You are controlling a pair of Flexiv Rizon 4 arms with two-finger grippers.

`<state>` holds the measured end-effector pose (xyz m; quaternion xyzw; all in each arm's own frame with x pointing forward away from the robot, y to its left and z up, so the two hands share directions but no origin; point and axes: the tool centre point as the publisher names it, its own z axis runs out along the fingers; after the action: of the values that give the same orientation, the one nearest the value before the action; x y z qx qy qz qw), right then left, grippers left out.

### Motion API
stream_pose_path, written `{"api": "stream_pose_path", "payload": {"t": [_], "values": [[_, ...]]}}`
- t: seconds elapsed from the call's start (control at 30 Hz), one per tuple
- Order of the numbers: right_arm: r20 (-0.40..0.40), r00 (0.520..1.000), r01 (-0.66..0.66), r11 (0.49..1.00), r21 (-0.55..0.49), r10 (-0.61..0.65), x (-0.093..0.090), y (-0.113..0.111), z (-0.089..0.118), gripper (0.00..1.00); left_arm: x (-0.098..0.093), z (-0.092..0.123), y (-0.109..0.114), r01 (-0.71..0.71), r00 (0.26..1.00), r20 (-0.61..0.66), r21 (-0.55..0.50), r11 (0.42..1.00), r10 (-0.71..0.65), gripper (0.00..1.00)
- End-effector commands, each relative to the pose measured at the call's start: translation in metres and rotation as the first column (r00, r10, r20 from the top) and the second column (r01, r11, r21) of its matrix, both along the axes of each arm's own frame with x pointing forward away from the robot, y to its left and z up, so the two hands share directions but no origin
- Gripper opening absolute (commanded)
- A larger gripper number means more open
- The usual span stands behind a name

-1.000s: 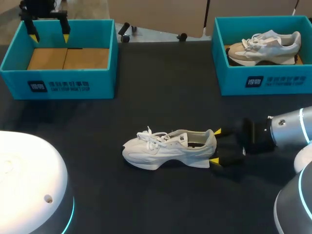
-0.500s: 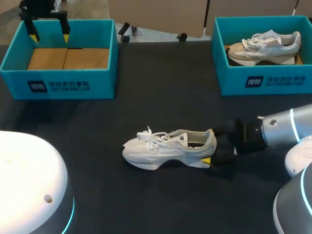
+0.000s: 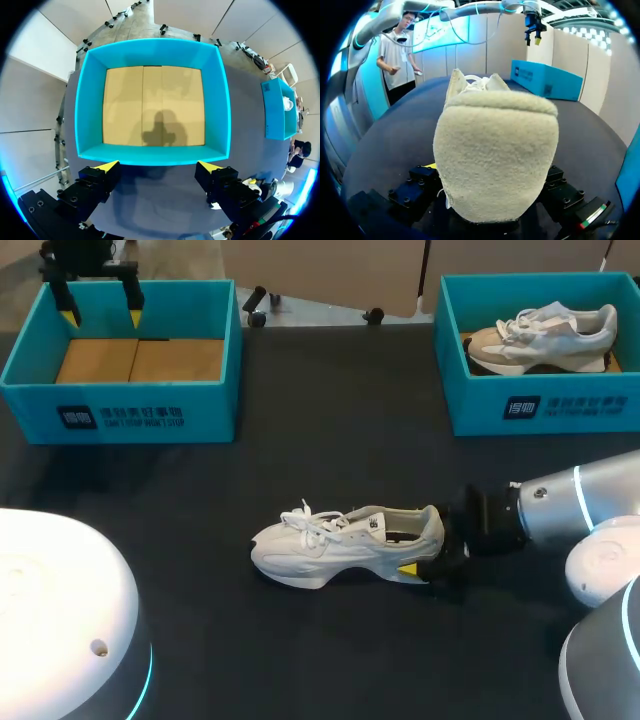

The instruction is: Take the shoe out of the shoebox, open the shoe tongue, remove and reinsert the insole, then place the shoe into the shoebox

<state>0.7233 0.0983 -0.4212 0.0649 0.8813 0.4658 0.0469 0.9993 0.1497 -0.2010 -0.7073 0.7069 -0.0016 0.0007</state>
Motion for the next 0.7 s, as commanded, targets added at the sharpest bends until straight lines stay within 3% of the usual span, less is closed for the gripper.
{"api": "stream_pose_path", "payload": {"t": [0.03,0.57,0.7], "values": [[-0.004,1.000,-0.004,1.000,-0.009,0.004,0.003,-0.003,-0.003,0.00,0.000,0.001,0.000,0.000,1.000,-0.001,0.001,1.000,0.000,1.00],[-0.013,0.998,-0.056,0.998,-0.036,0.056,0.007,-0.008,-0.003,0.00,0.000,0.001,0.000,0.000,1.000,-0.001,0.001,1.000,0.000,1.00],[-0.013,0.998,-0.056,0.998,-0.036,0.056,0.007,-0.008,-0.003,0.00,-0.014,0.023,-0.017,0.019,0.999,0.033,-0.023,1.000,-0.019,1.00]]}}
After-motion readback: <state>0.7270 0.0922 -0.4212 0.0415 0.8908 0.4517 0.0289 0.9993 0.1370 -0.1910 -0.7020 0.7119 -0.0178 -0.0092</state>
